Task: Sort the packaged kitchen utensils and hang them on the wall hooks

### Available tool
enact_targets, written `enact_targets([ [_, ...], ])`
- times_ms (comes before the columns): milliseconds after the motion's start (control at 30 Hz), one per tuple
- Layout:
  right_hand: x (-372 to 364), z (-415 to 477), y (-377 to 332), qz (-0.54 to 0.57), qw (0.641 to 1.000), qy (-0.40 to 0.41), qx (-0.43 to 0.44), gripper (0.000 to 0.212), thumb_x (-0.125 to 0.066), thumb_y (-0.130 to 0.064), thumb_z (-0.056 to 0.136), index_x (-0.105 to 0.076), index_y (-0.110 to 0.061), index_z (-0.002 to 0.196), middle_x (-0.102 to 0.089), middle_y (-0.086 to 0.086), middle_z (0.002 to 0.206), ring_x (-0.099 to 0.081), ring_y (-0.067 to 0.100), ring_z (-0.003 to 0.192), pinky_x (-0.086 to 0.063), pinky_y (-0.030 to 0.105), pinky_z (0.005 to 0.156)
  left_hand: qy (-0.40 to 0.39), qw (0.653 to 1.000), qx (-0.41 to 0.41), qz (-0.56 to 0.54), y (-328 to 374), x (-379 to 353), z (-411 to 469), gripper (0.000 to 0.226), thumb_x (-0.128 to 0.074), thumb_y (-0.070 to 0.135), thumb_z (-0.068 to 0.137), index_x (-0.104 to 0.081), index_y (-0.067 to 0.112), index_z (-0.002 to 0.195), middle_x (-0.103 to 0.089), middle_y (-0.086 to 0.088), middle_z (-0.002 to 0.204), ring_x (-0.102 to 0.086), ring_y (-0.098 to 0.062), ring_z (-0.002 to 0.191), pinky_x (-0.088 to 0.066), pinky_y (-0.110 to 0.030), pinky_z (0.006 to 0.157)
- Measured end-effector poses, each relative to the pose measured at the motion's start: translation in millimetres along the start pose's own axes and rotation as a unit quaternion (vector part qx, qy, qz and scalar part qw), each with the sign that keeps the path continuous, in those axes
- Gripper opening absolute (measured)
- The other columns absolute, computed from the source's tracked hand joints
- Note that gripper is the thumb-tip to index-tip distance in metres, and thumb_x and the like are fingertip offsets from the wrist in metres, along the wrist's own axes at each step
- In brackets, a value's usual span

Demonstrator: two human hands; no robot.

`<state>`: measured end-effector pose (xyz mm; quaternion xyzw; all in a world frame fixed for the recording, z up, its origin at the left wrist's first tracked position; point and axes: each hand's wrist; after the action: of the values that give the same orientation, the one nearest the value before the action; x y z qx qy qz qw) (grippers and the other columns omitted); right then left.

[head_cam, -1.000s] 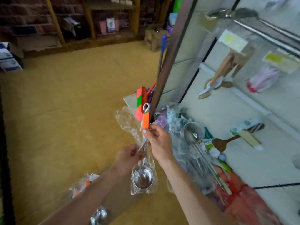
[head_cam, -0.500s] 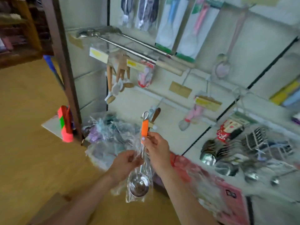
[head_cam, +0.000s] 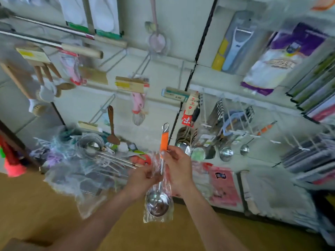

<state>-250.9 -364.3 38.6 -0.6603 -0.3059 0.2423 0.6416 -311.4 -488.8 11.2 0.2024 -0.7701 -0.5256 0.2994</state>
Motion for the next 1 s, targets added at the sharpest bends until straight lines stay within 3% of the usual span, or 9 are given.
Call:
enact_targets([
  [167, 81.3, 4.7, 6.0, 0.009, 1.000, 0.028, -0.005, 0.013, -0.069, -0.007, 0.090, -0.070, -0.019, 0.096, -0.073, -0.004, 0.087, -0.067, 0.005, 0.080, -0.052, 0.023, 0.077, -0.021, 0.999, -0.009, 0.025, 21.6, -77.4, 17.8, 0.013, -0.076, 0.017, 0.083, -0.066, 0.016, 0.074, -0.068, 0.006, 0.064, -0.058, 0.001, 0.058, -0.045, -0.022, 0.066],
  [267, 128.4, 5.3, 9.5, 0.014, 0.999, 0.047, -0.007, 0.012, -0.069, -0.007, 0.090, -0.069, -0.017, 0.096, -0.071, -0.004, 0.085, -0.064, -0.001, 0.074, -0.051, 0.022, 0.073, -0.048, 0.998, -0.008, 0.035, 28.7, -121.0, 29.1, 0.019, -0.077, 0.020, 0.083, -0.067, 0.004, 0.081, -0.069, -0.015, 0.080, -0.061, -0.020, 0.067, -0.048, -0.033, 0.068],
  [367, 172.0, 5.6, 16.8, 0.009, 0.998, 0.064, -0.015, 0.013, -0.068, -0.008, 0.091, -0.068, -0.018, 0.098, -0.071, -0.003, 0.087, -0.064, -0.002, 0.076, -0.055, 0.024, 0.076, -0.069, 0.996, -0.005, 0.054, 34.0, -161.8, 38.3, 0.027, -0.076, 0.030, 0.082, -0.067, 0.005, 0.086, -0.068, -0.019, 0.087, -0.063, -0.037, 0.086, -0.051, -0.048, 0.082],
  [433, 201.2, 6.1, 23.8, 0.006, 0.997, 0.079, -0.016, 0.012, -0.067, -0.008, 0.091, -0.069, -0.015, 0.100, -0.071, -0.003, 0.088, -0.064, 0.000, 0.077, -0.055, 0.027, 0.078, -0.081, 0.994, -0.016, 0.068, 35.8, -189.9, 46.2, 0.031, -0.075, 0.039, 0.078, -0.067, 0.009, 0.083, -0.067, -0.016, 0.085, -0.063, -0.036, 0.083, -0.050, -0.049, 0.083],
  [533, 243.0, 8.6, 34.7, 0.004, 0.994, 0.103, -0.020, 0.012, -0.069, -0.008, 0.090, -0.070, -0.010, 0.101, -0.073, 0.002, 0.091, -0.066, 0.009, 0.083, -0.055, 0.032, 0.080, -0.100, 0.992, -0.012, 0.081, 48.1, -232.8, 53.1, 0.017, -0.074, 0.027, 0.083, -0.068, 0.012, 0.083, -0.069, -0.009, 0.083, -0.064, -0.023, 0.078, -0.050, -0.038, 0.079],
  [667, 299.7, 13.2, 52.2, 0.014, 0.989, 0.138, -0.047, 0.014, -0.070, -0.009, 0.089, -0.070, -0.022, 0.094, -0.073, -0.002, 0.085, -0.064, 0.008, 0.074, -0.051, 0.029, 0.069, -0.132, 0.989, -0.004, 0.073, 61.3, -291.1, 64.3, 0.008, -0.073, 0.019, 0.085, -0.069, 0.013, 0.084, -0.071, -0.003, 0.085, -0.064, -0.015, 0.077, -0.050, -0.028, 0.075],
  [767, 343.9, 19.7, 67.6, 0.015, 0.982, 0.174, -0.070, 0.018, -0.071, -0.010, 0.088, -0.071, -0.029, 0.089, -0.073, -0.003, 0.082, -0.063, 0.012, 0.071, -0.051, 0.035, 0.072, -0.152, 0.985, -0.011, 0.078, 70.5, -335.8, 75.6, 0.015, -0.075, 0.017, 0.083, -0.069, 0.029, 0.077, -0.071, 0.008, 0.078, -0.064, -0.004, 0.073, -0.051, -0.032, 0.080],
  [900, 393.8, 31.3, 76.8, 0.001, 0.975, 0.214, -0.064, 0.021, -0.070, -0.008, 0.089, -0.070, -0.028, 0.088, -0.074, 0.002, 0.087, -0.069, 0.022, 0.084, -0.057, 0.045, 0.085, -0.168, 0.980, -0.042, 0.097, 78.9, -386.3, 95.4, 0.006, -0.074, 0.021, 0.080, -0.072, 0.026, 0.079, -0.074, 0.002, 0.083, -0.068, -0.017, 0.083, -0.053, -0.043, 0.086],
  [1000, 418.5, 41.7, 79.2, -0.006, 0.975, 0.220, -0.042, 0.020, -0.068, -0.009, 0.090, -0.069, -0.030, 0.089, -0.073, -0.005, 0.081, -0.066, 0.012, 0.075, -0.056, 0.038, 0.077, -0.160, 0.982, -0.047, 0.092, 86.4, -410.6, 109.7, 0.004, -0.074, 0.023, 0.076, -0.070, 0.022, 0.075, -0.073, -0.003, 0.081, -0.067, -0.025, 0.082, -0.052, -0.049, 0.085],
])
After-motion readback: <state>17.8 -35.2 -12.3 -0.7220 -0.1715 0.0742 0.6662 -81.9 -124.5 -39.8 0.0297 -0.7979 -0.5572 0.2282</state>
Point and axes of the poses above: each hand's wrist, its own z-axis towards the middle knuckle, its own x-axis out of the back of the hand, y = z × x
